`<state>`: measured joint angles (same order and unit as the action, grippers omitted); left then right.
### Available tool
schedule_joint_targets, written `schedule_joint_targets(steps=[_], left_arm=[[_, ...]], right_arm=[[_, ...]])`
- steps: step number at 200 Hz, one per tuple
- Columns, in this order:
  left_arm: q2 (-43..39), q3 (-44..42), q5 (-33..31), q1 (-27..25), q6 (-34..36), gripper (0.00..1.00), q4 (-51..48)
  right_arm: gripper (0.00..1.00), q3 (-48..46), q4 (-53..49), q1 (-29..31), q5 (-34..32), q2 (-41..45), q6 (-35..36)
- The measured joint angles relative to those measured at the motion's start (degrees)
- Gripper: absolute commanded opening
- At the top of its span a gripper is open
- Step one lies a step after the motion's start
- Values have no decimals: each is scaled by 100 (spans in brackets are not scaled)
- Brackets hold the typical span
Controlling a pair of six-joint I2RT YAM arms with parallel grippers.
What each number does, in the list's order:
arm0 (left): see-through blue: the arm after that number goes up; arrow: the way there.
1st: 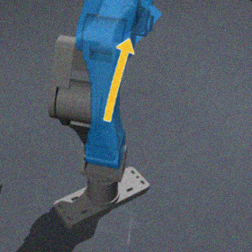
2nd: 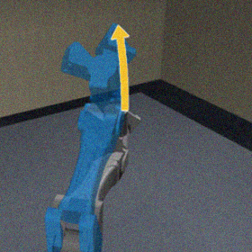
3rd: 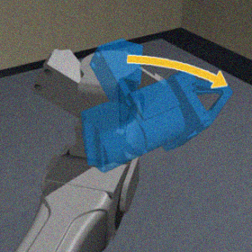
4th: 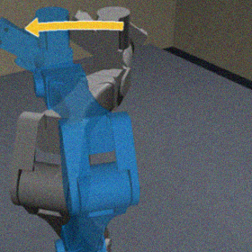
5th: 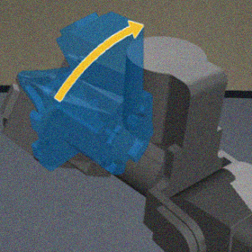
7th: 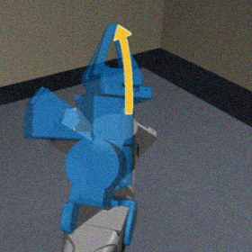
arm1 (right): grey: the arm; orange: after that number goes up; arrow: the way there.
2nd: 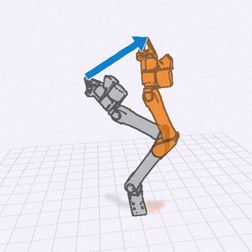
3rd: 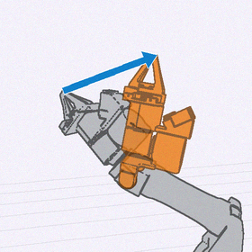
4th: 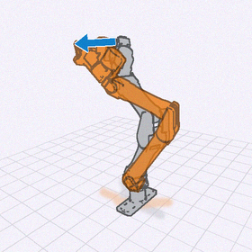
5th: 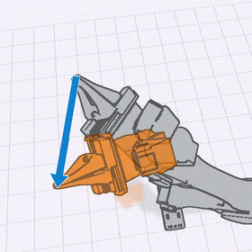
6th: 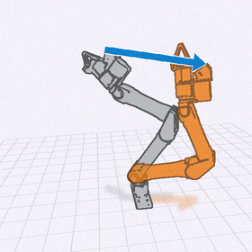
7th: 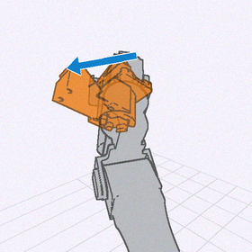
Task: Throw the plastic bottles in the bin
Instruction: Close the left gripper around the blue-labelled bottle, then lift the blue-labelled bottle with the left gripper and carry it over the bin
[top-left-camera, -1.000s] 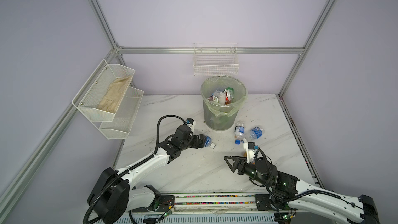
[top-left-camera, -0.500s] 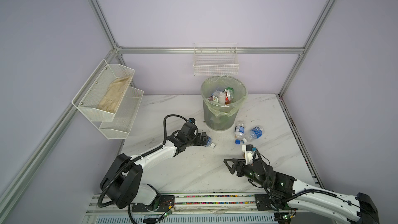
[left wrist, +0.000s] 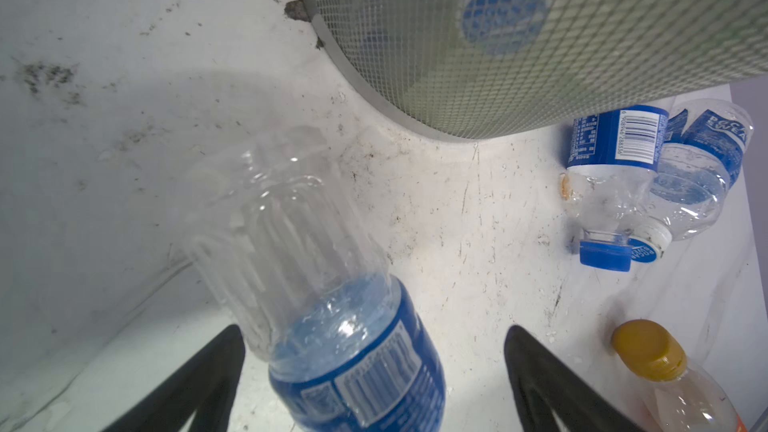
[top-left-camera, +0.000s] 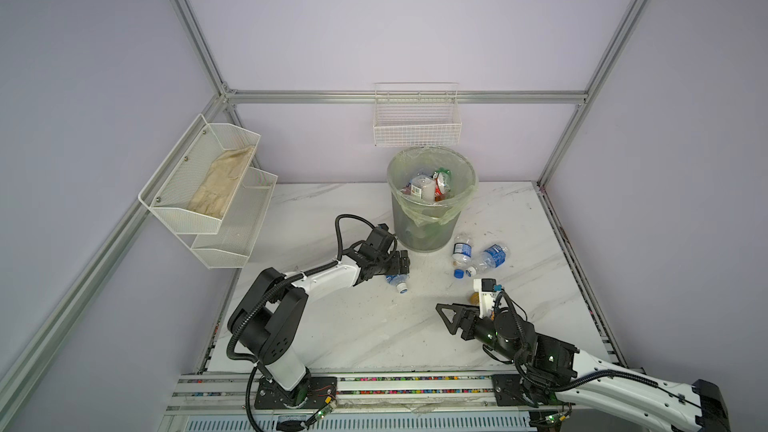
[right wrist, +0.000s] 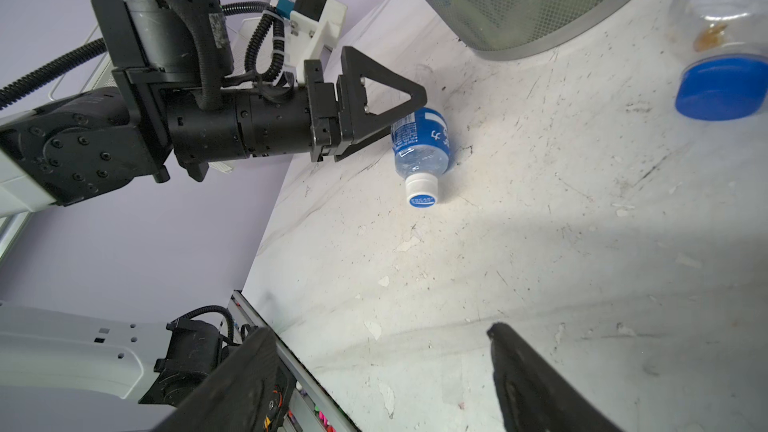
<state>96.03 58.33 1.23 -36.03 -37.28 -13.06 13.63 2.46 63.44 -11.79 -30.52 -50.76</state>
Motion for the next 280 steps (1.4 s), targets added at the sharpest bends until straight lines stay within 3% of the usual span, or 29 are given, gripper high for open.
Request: schedule_joint_targets(steps=[44,58,73,97,134,223,280], left_arm=[[310,146,-85,-219,83,83,-184],[326,146,-177,-306,103,68,-280],[319,146,-282,-387,162,44,-293],[175,146,-391,-452,251,28,-323],[-374,129,-592,-461,400,27,-619],[-2780,131,-1029,-461,662,24,-791],[-4039,131,-1300,-562,1014,24,-249]], right_arm=[[83,-4,-87,0,-4,26,-20],[83,-4,-116,0,-2,50,-26],[83,-4,-162,0,-2,103,-42],[83,-4,-219,0,-9,223,-46],[83,-4,-295,0,-87,337,-63],[82,42,-463,0,-94,275,-61],[82,42,-487,0,-87,319,-66]])
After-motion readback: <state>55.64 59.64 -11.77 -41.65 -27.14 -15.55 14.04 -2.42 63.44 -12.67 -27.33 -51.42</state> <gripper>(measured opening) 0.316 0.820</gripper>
